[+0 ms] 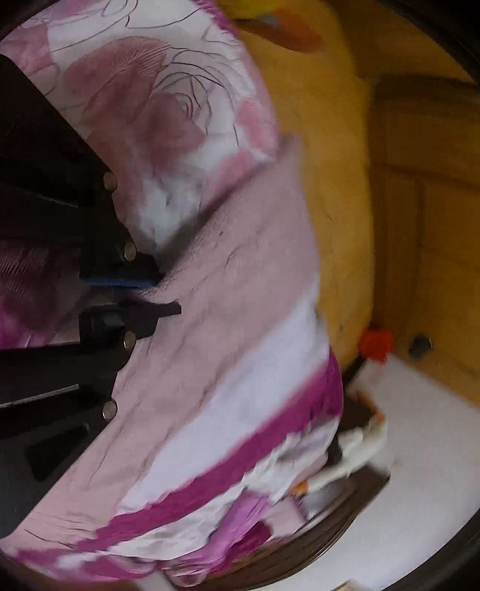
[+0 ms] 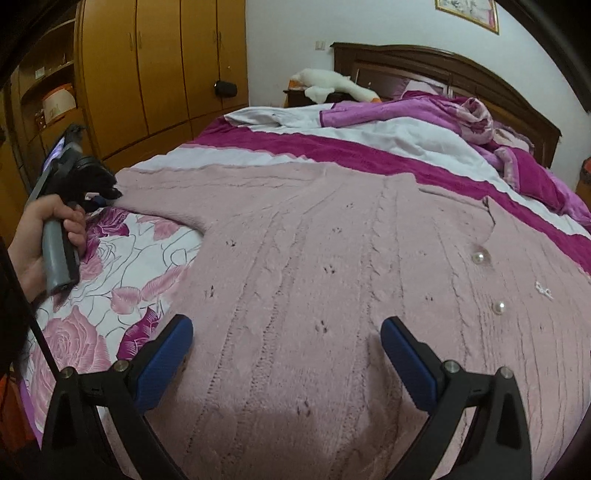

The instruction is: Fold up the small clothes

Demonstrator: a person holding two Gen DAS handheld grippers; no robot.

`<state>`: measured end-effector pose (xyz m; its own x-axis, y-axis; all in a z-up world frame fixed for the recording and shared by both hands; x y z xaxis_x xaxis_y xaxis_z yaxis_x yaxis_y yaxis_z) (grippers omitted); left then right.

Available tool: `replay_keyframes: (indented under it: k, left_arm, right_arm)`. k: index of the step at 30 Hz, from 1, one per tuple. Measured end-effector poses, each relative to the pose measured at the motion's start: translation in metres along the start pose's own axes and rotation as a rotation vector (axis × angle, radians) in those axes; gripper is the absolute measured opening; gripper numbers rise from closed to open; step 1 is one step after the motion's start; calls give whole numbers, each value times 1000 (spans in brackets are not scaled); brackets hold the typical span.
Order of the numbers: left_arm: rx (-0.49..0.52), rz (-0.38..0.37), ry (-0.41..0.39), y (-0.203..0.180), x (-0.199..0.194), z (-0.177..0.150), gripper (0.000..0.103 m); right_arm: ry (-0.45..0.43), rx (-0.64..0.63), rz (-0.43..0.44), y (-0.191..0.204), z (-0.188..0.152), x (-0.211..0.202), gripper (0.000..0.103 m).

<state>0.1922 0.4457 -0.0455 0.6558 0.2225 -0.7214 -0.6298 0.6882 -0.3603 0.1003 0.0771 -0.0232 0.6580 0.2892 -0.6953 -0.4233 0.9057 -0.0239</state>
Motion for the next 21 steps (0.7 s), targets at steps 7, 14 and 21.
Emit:
replay_keyframes:
  k: [7,14,21]
  left_arm:
    - [286,-394,-10,-120,-59,-35,0]
    - [536,-515,113,-227,-94,-138,0]
    - [531,-712,329,-255,-125,-214,20]
  right_arm:
    - [-75,211,-103,-51,8,-19,103]
    - [-73,360,-218,-113,7,-35,102]
    - [-83,445,-205,-166,3,-44,102]
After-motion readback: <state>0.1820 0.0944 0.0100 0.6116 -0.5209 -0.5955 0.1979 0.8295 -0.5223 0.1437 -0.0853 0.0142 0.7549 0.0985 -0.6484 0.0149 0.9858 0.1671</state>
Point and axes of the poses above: each gripper's, at about its wrist camera, not at the fingertips, and x roughly the way its jaws point, y to its left, z to its top, the point moved 8 cm from there along x, roughly the way its jaws point, and after that the axes turned 2 degrees about -z, right-handed, at the moved point
